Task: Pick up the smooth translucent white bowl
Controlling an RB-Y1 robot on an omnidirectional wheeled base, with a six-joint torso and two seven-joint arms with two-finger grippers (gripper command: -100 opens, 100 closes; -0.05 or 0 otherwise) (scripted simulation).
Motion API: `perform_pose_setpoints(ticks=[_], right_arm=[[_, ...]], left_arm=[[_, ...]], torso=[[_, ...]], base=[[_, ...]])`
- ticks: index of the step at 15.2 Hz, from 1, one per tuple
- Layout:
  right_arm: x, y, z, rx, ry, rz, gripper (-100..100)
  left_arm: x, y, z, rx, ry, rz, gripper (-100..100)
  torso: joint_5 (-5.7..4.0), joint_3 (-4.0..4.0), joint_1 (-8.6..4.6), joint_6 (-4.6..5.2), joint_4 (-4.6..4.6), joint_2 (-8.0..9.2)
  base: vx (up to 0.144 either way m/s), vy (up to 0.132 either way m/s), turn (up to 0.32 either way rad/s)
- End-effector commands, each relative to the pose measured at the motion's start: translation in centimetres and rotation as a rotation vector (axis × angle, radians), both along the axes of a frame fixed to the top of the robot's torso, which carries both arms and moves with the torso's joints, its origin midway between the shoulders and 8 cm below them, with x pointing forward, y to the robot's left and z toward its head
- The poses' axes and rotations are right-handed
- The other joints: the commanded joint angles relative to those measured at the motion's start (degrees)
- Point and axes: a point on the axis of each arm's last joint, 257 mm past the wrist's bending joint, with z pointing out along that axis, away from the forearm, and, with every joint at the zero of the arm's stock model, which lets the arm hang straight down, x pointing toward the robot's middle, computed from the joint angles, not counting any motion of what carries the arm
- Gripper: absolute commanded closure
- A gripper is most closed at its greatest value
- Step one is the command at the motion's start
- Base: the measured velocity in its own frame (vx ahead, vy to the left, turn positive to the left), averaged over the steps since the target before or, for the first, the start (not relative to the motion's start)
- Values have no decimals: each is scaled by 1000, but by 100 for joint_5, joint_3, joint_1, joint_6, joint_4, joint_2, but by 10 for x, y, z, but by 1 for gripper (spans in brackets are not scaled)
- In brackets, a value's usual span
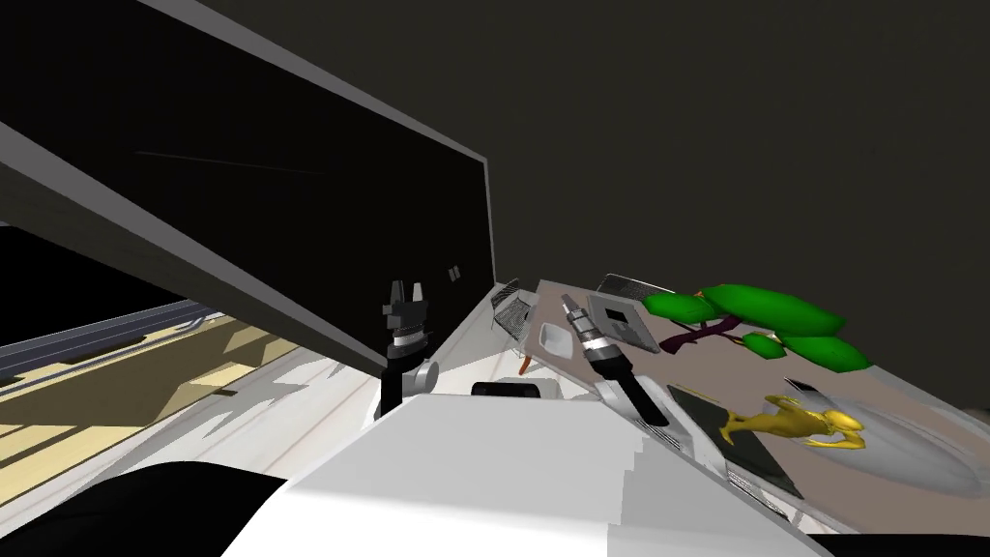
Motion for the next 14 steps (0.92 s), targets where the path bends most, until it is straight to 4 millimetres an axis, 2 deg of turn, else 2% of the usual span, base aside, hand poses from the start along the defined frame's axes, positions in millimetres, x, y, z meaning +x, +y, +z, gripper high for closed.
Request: perform_pose_setpoints(ticks=[1, 2, 3, 5, 6, 7, 8, 9, 10, 11, 12, 13, 14], right_arm=[[0, 2, -42, -106, 90, 6, -100], [0, 1, -45, -118, 98, 9, -100], [-2, -1, -67, -170, 143, 11, -100], [-2, -3, -70, -182, 151, 14, -100], [-5, -7, -95, -249, 204, 20, -100], [-5, -7, -95, -249, 204, 20, -100], [-10, -12, -119, -316, 253, 26, -100], [-10, -14, -121, -319, 258, 26, -100], [-17, -22, -147, -388, 312, 32, -100], [-17, -22, -147, -390, 312, 33, -100], [-24, -28, -167, -460, 356, 44, -100], [-25, -31, -172, -462, 365, 40, -100], [-34, -40, -195, -530, 414, 48, -100]], left_arm=[[0, 0, 0, 0, 0, 0, 0], [0, 0, 0, 0, 0, 0, 0], [0, 0, 0, 0, 0, 0, 0], [0, 0, 0, 0, 0, 0, 0], [0, 0, 0, 0, 0, 0, 0], [0, 0, 0, 0, 0, 0, 0], [0, 0, 0, 0, 0, 0, 0], [0, 0, 0, 0, 0, 0, 0], [0, 0, 0, 0, 0, 0, 0], [0, 0, 0, 0, 0, 0, 0], [0, 0, 0, 0, 0, 0, 0], [0, 0, 0, 0, 0, 0, 0], [0, 0, 0, 0, 0, 0, 0]], torso=[[0, 0, 0, 0, 0, 0], [0, 1, 4, -1, 0, 2], [1, 1, 5, 1, 1, 1], [1, -2, 2, 1, 0, -4], [0, -1, -4, 3, 0, -2], [0, 1, -5, 0, 1, 0], [-1, 1, -6, 1, 1, 2], [-1, 1, -5, 1, 0, 0], [0, 0, -4, 1, 1, 0], [1, 1, -1, 0, 1, 1], [0, 1, -1, 1, 1, 1], [0, 0, 0, 1, 0, 0], [0, 0, 3, 1, 0, 0]], base=[[16, 76, 189], [24, 74, 135], [36, 75, 133], [33, 50, 58], [20, 44, 98], [19, 46, 105], [28, 54, 133], [28, 55, 116], [23, 65, 141], [23, 60, 120], [32, 62, 134], [30, 69, 126], [34, 73, 159]])
